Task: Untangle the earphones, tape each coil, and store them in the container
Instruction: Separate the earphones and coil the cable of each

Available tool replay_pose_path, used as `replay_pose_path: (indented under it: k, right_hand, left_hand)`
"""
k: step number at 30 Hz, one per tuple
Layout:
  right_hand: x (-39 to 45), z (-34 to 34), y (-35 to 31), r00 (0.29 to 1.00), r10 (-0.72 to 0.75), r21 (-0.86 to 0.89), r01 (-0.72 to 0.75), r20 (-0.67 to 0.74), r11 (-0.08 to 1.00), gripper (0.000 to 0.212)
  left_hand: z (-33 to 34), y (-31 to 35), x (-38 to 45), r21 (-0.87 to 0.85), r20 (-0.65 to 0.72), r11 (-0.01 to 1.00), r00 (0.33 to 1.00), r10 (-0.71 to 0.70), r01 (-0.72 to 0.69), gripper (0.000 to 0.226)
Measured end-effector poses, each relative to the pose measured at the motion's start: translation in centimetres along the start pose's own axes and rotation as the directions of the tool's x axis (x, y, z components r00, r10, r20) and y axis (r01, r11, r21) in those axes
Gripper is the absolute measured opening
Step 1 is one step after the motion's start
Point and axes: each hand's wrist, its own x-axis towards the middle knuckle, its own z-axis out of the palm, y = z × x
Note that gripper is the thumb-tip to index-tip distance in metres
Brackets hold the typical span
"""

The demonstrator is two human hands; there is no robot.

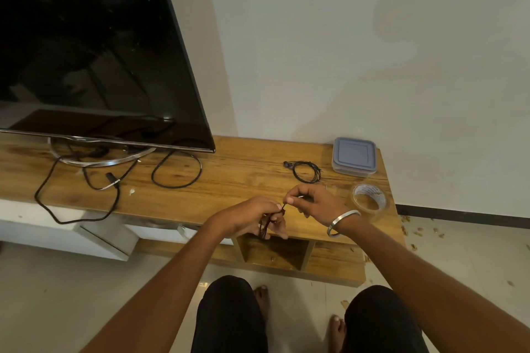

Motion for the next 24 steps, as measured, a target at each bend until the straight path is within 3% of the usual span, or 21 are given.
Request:
replay_pose_path:
  k: [7,14,19,21,24]
  right_hand:
    - [-0.1,0.5,0.0,0.999,-0.018,0.123,0.015,0.03,0.992,0.013]
    - [0.1,1.7,0.2,1.0,-0.023,0.213,0.025,-0.011,0.977,0.018]
    - [0.3,2.0,0.1,0.996,-0.032,0.132,0.043,-0.084,0.99,0.016]
    - [0.2,1.9,-0.2,0.997,-0.002,0.183,0.015,-0.071,0.983,0.014]
    - [0.0,1.7,-0.5,0.999,0.044,0.271,-0.034,-0.029,0.962,0.026]
  left_hand:
    - [0.7,0.8,-0.9,-0.418,0.035,0.908,0.998,0.046,-0.027,0.037]
    - [0.6,0.7,-0.5,-0.493,-0.007,0.868,0.998,0.064,-0.059,0.037]
    - [0.6,0.6,-0.4,-0.545,-0.047,0.834,0.997,0.067,-0.082,0.038]
    - [0.6,0.6,-0.3,-0.539,-0.077,0.837,0.995,0.061,-0.093,0.04]
    - [0.4,0.4,-0.1,-0.541,-0.12,0.832,0.991,0.062,-0.118,0.04]
